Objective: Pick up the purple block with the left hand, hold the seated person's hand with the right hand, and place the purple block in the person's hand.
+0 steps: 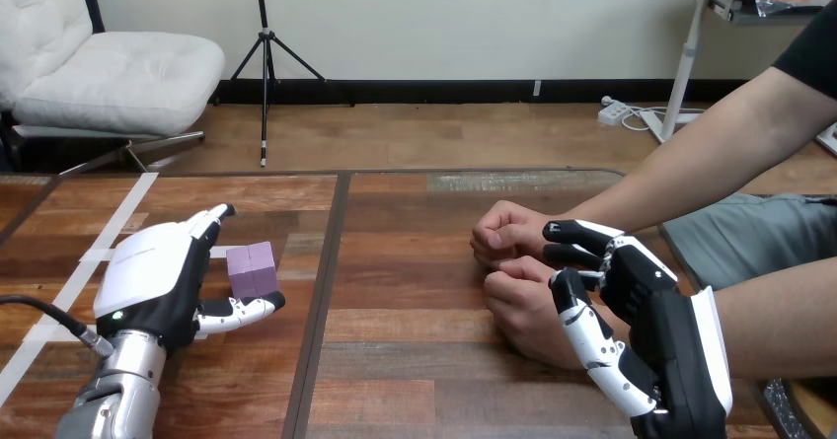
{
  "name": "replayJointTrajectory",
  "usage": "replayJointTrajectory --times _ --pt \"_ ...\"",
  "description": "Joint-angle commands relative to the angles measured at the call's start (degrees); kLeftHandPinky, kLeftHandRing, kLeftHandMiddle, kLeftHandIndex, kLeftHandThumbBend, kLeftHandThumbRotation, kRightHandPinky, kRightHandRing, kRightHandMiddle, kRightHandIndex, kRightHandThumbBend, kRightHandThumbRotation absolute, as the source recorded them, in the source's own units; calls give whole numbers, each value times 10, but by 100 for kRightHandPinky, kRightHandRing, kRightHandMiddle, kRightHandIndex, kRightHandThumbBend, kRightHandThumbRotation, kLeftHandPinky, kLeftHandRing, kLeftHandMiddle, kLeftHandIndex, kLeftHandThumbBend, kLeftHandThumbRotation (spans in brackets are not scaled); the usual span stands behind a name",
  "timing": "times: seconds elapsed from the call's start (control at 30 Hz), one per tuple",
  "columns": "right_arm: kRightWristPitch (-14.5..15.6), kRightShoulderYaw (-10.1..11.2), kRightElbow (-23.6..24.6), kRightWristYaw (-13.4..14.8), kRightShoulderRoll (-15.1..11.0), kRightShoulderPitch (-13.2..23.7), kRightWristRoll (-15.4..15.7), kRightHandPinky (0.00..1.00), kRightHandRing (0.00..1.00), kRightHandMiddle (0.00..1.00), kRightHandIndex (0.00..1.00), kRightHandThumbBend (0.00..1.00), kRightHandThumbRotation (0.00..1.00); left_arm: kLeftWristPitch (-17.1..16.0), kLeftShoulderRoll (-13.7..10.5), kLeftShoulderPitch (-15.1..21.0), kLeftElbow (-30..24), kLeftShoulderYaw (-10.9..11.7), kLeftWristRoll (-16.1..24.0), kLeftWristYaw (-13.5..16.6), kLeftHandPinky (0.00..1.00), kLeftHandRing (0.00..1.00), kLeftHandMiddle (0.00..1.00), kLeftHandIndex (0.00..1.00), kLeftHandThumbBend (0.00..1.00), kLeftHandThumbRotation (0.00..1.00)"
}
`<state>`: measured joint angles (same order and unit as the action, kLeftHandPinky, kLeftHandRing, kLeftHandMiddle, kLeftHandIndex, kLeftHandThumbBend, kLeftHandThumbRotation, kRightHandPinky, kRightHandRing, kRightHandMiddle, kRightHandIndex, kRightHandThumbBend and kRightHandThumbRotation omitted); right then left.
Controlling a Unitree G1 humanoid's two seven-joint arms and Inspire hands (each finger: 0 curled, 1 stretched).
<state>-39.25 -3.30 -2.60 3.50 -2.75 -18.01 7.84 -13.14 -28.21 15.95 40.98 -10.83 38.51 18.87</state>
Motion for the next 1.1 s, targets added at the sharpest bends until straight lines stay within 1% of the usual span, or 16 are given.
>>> replayJointTrajectory --times 0.0,0.17,0.27,0.4,0.77,1.07 --pt "-17 6 1 -1 -1 38 -3 59 71 74 68 37 46 -15 0 50 7 -1 -10 19 84 89 90 90 71 43" --pt "-18 5 0 -2 -2 39 -4 59 71 75 69 36 46 -15 0 57 15 -4 -8 18 82 88 90 90 71 43" --pt "-18 5 -1 -2 -2 40 -4 59 71 75 69 36 46 -11 -1 62 19 -7 -6 11 82 88 90 90 71 44" --pt "-19 6 -2 -1 -2 40 -2 59 71 75 69 36 46 -16 0 72 32 -8 -9 10 81 88 90 89 72 45" --pt "-23 8 -5 5 1 42 6 59 70 74 68 37 45 -23 2 98 71 -15 -13 1 80 88 89 89 74 42" --pt "-22 7 -3 4 3 41 1 59 70 73 68 38 46 -28 4 120 101 -24 -16 0 79 88 89 89 74 40"
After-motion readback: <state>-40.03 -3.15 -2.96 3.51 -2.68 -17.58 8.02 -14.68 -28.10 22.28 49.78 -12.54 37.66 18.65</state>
